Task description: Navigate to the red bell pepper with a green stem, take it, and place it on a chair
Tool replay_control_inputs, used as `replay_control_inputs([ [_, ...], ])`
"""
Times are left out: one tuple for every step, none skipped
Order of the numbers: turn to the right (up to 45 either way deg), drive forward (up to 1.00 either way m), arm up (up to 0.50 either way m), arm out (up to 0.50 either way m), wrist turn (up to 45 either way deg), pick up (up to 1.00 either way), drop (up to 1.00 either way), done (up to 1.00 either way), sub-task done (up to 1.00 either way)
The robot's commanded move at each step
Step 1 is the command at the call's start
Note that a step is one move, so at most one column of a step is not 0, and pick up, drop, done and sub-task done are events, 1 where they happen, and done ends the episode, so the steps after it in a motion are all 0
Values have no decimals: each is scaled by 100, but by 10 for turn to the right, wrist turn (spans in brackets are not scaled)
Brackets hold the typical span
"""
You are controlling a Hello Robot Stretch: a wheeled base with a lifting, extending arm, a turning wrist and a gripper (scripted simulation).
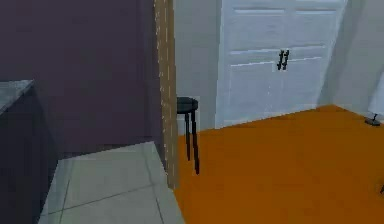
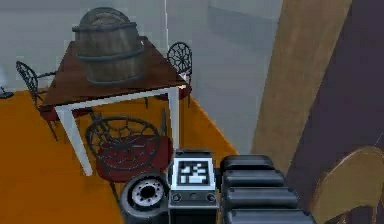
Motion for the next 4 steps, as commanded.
replay_control_inputs([
  [-450,0,0,0,0,0,0,0,0],
  [-450,0,0,0,0,0,0,0,0],
  [-450,0,0,0,0,0,0,0,0],
  [-270,0,0,0,0,0,0,0,0],
])
